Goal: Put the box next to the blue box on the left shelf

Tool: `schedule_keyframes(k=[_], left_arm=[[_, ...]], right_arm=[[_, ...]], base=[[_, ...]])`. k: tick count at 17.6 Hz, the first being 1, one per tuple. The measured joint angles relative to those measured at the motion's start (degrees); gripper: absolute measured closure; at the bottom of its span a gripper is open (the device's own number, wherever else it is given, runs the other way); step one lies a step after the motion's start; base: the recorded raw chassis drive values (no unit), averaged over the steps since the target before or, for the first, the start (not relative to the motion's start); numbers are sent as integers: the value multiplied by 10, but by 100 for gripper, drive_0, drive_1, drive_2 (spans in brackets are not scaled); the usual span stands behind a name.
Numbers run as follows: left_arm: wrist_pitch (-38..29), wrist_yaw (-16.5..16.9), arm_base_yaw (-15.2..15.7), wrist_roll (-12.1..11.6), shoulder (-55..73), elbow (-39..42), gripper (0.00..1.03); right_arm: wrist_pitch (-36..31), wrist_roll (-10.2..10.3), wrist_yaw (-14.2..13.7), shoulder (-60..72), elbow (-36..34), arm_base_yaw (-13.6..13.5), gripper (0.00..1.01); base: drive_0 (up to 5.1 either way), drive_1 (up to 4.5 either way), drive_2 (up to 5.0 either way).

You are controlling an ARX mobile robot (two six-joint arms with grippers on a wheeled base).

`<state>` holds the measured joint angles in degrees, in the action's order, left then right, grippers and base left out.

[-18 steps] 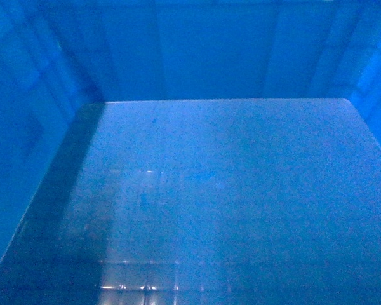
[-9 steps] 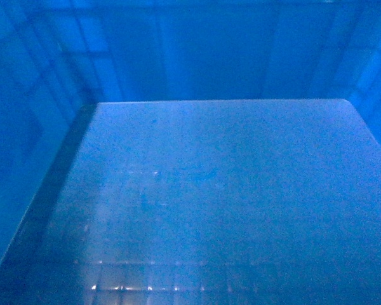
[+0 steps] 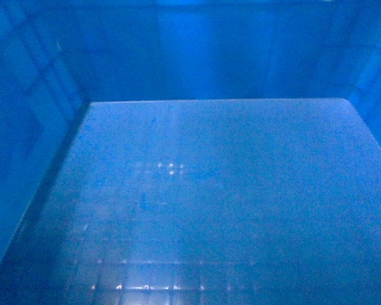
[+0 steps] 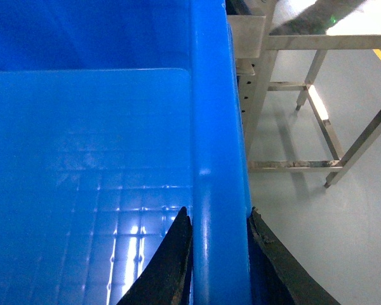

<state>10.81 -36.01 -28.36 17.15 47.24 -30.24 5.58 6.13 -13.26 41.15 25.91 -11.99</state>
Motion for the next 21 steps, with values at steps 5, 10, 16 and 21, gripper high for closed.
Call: schedule_keyframes(k=[5,10,16,21], left_arm=[[0,0,0,0,0,0,89],[0,0,0,0,0,0,89],[1,0,0,0,0,0,89],[-1,0,0,0,0,0,89]], right_arm=[[1,0,0,0,0,0,84],[0,0,0,0,0,0,84],[0,0,0,0,0,0,84],[0,0,0,0,0,0,84]], base=[[-494,238,238],[-498,236,236],[-491,246,246],[-391,198,198]])
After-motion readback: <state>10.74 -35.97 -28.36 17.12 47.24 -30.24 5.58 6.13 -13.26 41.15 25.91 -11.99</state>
